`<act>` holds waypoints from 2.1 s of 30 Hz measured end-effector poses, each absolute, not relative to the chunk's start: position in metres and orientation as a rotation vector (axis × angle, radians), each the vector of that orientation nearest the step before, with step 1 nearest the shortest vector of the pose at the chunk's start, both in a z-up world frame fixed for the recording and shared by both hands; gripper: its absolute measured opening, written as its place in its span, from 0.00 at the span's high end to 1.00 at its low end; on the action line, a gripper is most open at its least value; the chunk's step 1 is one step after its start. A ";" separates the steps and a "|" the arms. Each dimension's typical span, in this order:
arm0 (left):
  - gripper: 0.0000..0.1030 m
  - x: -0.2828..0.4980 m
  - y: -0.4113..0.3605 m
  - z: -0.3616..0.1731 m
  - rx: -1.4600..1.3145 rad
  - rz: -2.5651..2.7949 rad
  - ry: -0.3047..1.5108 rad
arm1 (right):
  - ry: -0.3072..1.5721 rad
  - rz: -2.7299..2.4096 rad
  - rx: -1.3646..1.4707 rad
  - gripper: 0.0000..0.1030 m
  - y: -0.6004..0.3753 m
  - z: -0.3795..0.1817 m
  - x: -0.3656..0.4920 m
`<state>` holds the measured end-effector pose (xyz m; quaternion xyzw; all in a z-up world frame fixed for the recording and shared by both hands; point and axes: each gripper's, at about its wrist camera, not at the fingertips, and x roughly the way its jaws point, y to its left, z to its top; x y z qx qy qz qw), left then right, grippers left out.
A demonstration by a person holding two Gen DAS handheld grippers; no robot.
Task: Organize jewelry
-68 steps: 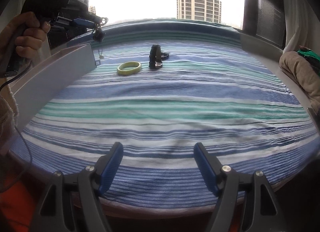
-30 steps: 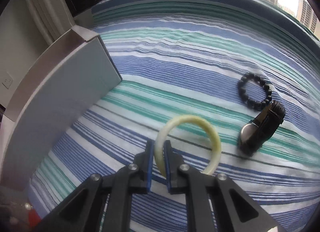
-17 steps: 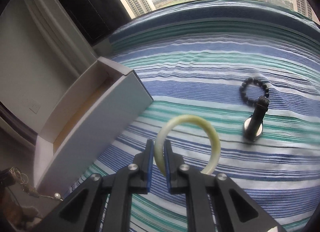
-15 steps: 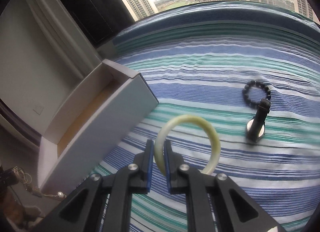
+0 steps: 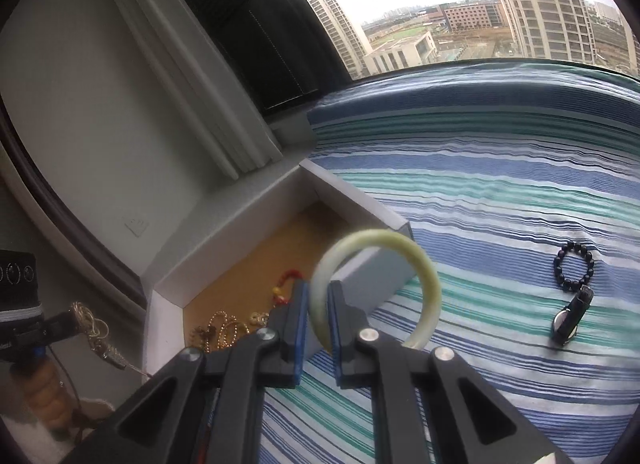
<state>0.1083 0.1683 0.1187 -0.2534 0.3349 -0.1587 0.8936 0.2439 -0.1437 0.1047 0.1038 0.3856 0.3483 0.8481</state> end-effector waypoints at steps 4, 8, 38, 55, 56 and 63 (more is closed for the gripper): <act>0.85 0.126 0.197 0.117 -0.526 -0.248 0.676 | 0.795 0.792 0.176 0.90 -0.102 0.118 0.255; 0.85 0.145 0.228 0.097 -0.525 -0.139 0.686 | 0.792 0.806 0.083 0.90 -0.056 0.113 0.272; 0.17 0.148 0.241 -0.012 -0.449 0.242 0.842 | 0.751 0.542 -0.260 0.27 -0.015 0.015 0.232; 0.06 0.116 0.024 -0.078 -0.176 -0.112 0.900 | 0.803 0.008 -0.121 0.27 -0.256 -0.077 0.078; 0.06 0.113 0.015 -0.084 -0.167 -0.123 0.921 | 0.803 -0.014 -0.115 0.27 -0.263 -0.080 0.073; 0.06 0.098 -0.018 -0.101 -0.100 -0.160 0.962 | 0.780 -0.083 -0.056 0.27 -0.286 -0.089 0.050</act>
